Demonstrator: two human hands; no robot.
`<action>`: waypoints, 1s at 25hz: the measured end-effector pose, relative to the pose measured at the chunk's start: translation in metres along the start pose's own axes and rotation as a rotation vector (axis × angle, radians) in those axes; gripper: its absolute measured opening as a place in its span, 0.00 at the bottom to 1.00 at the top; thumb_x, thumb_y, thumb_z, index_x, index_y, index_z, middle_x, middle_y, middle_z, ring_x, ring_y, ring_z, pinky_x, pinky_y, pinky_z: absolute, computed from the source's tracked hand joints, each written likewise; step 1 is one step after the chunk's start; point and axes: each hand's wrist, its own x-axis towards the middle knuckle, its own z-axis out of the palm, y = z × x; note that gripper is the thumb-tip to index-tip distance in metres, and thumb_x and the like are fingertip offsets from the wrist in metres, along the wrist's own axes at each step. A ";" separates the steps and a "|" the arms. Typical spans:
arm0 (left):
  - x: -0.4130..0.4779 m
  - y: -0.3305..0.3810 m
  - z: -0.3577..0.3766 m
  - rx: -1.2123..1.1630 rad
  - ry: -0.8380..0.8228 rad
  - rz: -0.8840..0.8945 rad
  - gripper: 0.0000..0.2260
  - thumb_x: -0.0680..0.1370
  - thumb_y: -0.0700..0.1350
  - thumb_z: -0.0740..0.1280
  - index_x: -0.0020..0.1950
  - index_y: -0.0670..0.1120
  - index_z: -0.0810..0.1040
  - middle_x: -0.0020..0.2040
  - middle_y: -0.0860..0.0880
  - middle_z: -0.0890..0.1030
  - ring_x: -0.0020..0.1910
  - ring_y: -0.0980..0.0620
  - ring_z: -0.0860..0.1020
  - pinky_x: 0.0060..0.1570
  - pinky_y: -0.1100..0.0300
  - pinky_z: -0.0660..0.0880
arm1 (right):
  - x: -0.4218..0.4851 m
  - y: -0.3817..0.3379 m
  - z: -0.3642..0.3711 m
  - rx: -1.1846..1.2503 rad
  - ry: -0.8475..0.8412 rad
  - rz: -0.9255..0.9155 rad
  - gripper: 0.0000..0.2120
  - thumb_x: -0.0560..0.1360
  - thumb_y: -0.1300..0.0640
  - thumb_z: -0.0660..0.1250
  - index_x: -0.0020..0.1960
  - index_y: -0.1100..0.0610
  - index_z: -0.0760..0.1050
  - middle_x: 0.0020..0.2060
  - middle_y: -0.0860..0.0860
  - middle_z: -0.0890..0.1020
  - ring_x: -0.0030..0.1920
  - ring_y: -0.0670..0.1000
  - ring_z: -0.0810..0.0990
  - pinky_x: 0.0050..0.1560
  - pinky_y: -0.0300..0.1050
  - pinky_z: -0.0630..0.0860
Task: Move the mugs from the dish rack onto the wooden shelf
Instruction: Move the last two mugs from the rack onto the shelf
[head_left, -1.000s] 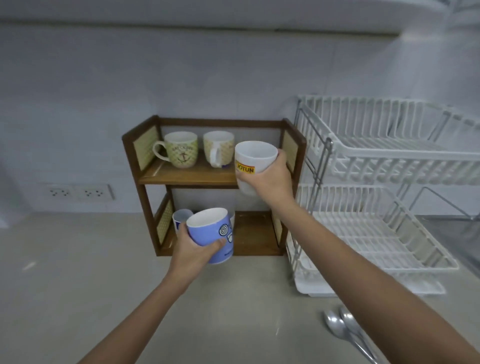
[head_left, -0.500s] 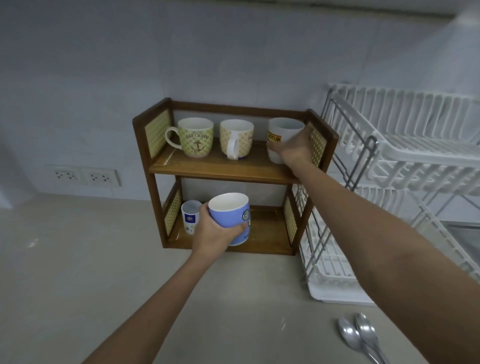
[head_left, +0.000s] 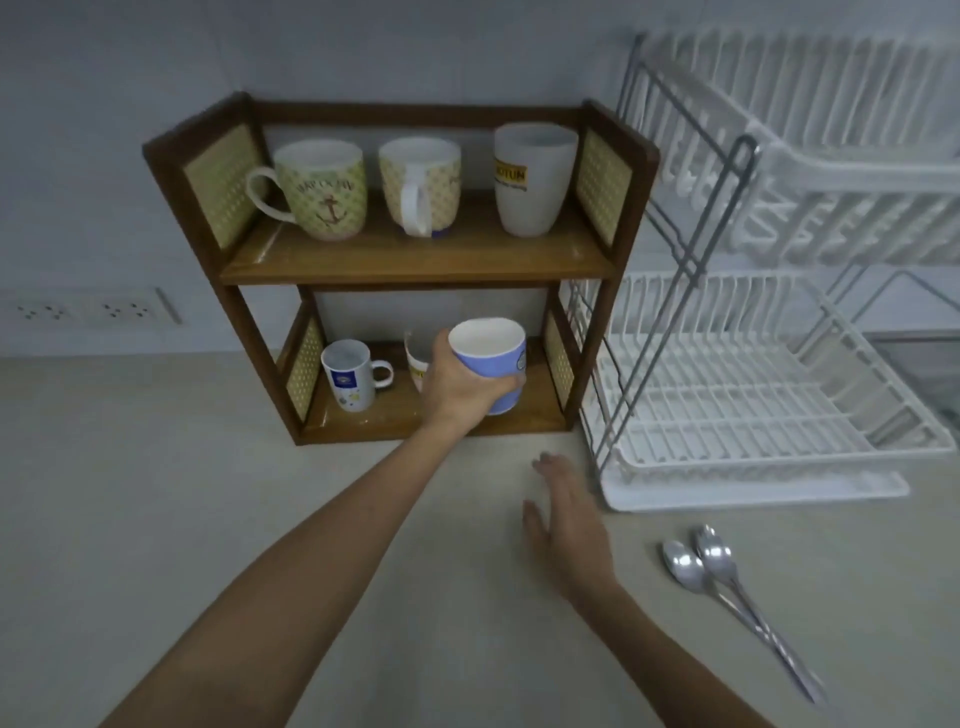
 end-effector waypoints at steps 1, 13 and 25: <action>0.000 -0.001 0.012 0.014 0.003 -0.008 0.42 0.56 0.54 0.80 0.65 0.51 0.65 0.57 0.53 0.75 0.58 0.49 0.75 0.55 0.53 0.77 | -0.016 0.017 0.007 -0.116 -0.134 0.009 0.25 0.76 0.56 0.64 0.71 0.60 0.65 0.72 0.56 0.67 0.73 0.57 0.62 0.72 0.47 0.58; 0.030 -0.037 0.092 0.087 0.104 -0.050 0.43 0.59 0.49 0.81 0.68 0.44 0.64 0.65 0.45 0.73 0.65 0.44 0.72 0.60 0.53 0.72 | -0.033 0.051 0.025 -0.458 -0.338 0.004 0.38 0.73 0.35 0.46 0.77 0.53 0.47 0.78 0.48 0.49 0.77 0.49 0.44 0.72 0.50 0.34; 0.055 -0.046 0.104 0.091 0.053 -0.082 0.43 0.60 0.45 0.81 0.68 0.42 0.62 0.67 0.42 0.72 0.65 0.43 0.71 0.64 0.53 0.70 | -0.034 0.052 0.026 -0.440 -0.312 0.007 0.38 0.73 0.35 0.48 0.77 0.54 0.50 0.77 0.48 0.52 0.77 0.49 0.47 0.72 0.50 0.35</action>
